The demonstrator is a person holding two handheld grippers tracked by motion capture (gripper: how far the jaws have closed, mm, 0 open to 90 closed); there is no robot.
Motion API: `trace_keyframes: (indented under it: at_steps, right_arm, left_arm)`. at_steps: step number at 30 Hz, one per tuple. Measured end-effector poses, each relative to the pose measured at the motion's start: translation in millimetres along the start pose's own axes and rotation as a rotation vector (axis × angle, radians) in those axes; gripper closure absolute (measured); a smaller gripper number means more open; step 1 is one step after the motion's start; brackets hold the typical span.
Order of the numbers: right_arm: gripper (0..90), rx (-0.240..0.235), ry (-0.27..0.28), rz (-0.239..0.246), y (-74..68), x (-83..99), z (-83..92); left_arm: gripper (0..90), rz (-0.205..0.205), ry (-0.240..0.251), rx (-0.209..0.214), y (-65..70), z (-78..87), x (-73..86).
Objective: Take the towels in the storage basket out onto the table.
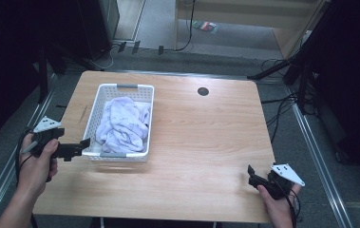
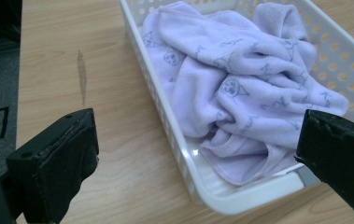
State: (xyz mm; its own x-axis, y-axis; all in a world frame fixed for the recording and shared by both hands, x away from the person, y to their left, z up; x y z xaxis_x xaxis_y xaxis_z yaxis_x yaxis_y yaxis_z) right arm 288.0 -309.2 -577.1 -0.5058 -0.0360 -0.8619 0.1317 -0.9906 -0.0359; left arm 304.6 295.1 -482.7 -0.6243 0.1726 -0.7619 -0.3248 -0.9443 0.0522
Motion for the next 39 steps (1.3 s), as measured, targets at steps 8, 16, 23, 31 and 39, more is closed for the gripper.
trace_keyframes:
  at_steps: [8,16,23,31,39]
  right_arm:
    - [7.1,-0.001,0.0,0.0,0.0,0.0,0.0]
    - [7.1,-0.001,-0.001,-0.001,0.1,0.0,-0.1]
    - [7.1,0.001,-0.003,-0.002,0.2,0.1,-0.3]
    - [7.1,0.002,-0.002,-0.001,0.2,0.0,-0.2]
    - [7.1,0.002,-0.001,0.0,0.2,0.0,-0.2]
  left_arm:
    - [0.0,-0.048,-0.057,0.014,13.8,-15.7,-16.2]
    - [0.0,-0.062,-0.101,0.025,25.3,-34.1,-27.0]
    - [0.0,-0.048,-0.121,0.036,31.5,-47.9,-29.4]
    - [0.0,-0.045,-0.183,0.05,36.7,-66.1,-32.7]
    - [0.0,-0.043,-0.215,0.05,41.7,-81.5,-41.9]
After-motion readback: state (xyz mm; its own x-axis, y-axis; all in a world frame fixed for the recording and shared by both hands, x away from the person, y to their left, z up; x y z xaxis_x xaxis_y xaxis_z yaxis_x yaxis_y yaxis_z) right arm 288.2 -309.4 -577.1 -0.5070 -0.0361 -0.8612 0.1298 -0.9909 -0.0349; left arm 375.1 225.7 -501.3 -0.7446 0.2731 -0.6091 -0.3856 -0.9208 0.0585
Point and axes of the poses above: each handheld gripper's, and its own axes: z roughly backward along the jaws, x roughly out of its underside, y roughly to its right, the point moved 6 cm from there along -z, roughly forward along the jaws, and after that the axes turned 2 degrees about -z, right-handed, at the moved point
